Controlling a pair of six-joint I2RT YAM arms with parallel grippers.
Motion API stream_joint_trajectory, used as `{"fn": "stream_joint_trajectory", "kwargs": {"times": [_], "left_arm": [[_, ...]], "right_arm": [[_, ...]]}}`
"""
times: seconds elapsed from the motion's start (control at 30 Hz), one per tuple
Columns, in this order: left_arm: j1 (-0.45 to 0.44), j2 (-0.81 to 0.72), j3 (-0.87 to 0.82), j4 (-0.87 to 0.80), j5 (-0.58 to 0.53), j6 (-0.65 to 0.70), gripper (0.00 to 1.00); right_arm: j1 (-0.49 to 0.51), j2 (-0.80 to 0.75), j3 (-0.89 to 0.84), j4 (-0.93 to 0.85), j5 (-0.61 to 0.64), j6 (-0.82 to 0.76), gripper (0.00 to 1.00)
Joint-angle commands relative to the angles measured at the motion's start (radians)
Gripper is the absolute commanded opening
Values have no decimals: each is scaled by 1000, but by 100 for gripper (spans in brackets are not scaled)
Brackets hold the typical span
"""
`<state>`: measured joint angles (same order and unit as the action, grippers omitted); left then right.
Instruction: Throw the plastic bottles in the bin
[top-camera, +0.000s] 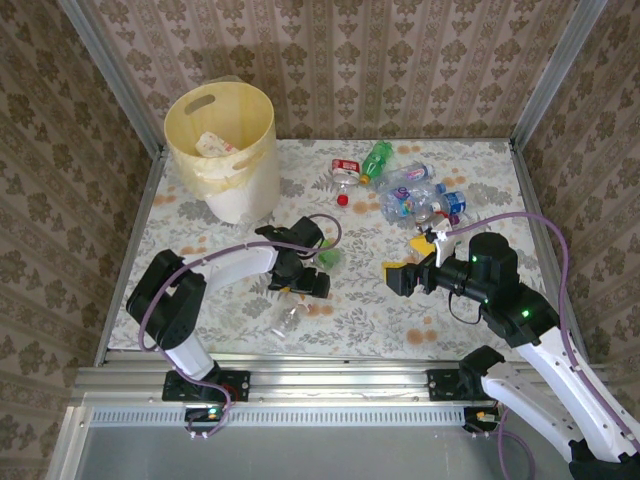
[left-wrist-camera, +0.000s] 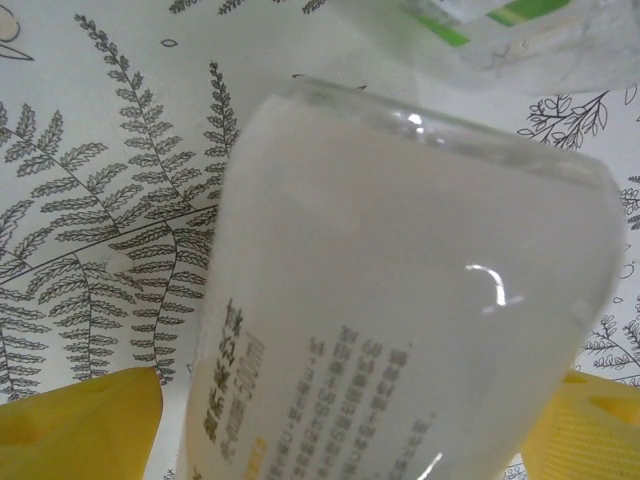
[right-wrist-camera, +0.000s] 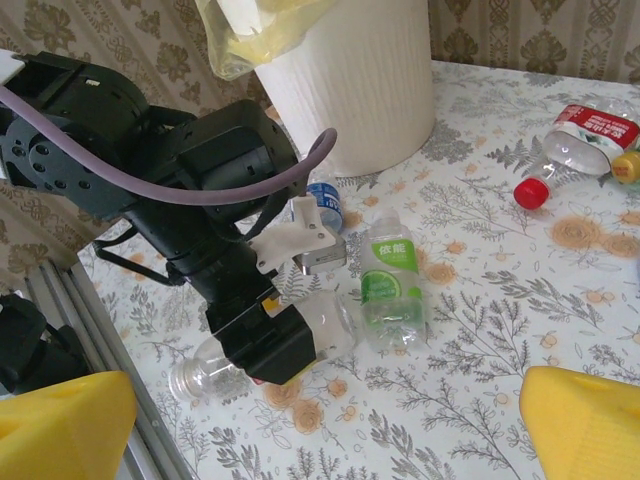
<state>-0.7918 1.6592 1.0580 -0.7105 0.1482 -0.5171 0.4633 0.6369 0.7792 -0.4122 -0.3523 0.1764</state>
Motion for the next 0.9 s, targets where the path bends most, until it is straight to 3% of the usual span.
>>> {"fn": "stream_joint_trajectory", "kwargs": {"times": [0.0, 0.43, 0.67, 0.87], "left_arm": [[-9, -28, 0, -23, -21, -12, 88], [-21, 26, 17, 1, -15, -12, 75], [-23, -9, 9, 5, -26, -14, 60], [-33, -77, -6, 56, -10, -9, 55]], "right_arm": [[8, -8, 14, -8, -29, 12, 100], [8, -11, 13, -11, -30, 14, 100], [8, -11, 14, -11, -31, 12, 100], [8, -15, 8, -7, -34, 17, 100]]}}
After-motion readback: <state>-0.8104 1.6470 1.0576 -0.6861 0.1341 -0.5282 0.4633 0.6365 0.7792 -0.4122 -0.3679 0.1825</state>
